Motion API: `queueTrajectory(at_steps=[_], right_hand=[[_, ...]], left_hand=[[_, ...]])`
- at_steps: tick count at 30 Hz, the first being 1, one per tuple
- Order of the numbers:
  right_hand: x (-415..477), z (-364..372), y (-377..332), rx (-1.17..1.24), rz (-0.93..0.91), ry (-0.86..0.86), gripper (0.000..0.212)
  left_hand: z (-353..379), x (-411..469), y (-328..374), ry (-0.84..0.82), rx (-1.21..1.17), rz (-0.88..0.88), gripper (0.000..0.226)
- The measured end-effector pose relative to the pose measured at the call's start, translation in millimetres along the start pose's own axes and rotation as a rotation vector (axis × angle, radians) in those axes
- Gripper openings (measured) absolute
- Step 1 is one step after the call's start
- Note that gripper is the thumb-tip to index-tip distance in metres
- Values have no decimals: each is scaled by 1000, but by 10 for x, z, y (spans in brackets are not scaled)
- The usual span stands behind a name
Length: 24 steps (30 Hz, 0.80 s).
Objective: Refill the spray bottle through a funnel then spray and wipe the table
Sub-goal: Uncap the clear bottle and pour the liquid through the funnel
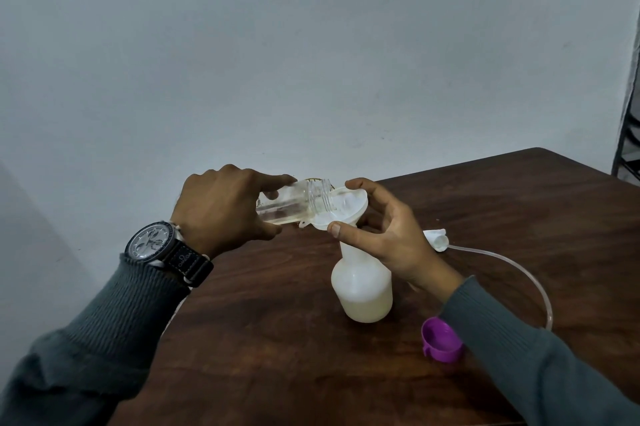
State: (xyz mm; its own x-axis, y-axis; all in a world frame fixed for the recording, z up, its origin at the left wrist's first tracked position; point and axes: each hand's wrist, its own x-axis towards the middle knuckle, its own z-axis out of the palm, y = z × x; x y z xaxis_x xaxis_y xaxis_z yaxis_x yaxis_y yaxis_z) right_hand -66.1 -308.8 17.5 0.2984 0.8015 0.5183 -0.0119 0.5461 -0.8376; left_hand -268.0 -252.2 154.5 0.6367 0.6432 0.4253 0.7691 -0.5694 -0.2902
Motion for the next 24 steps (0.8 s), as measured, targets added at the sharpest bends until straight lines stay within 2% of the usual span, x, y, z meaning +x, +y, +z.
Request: queueTrajectory(at_steps=[24], right_hand=[[-1,1,8,26,16,-4,57]], left_hand=[[-25,-8,13,2,10,2,67]])
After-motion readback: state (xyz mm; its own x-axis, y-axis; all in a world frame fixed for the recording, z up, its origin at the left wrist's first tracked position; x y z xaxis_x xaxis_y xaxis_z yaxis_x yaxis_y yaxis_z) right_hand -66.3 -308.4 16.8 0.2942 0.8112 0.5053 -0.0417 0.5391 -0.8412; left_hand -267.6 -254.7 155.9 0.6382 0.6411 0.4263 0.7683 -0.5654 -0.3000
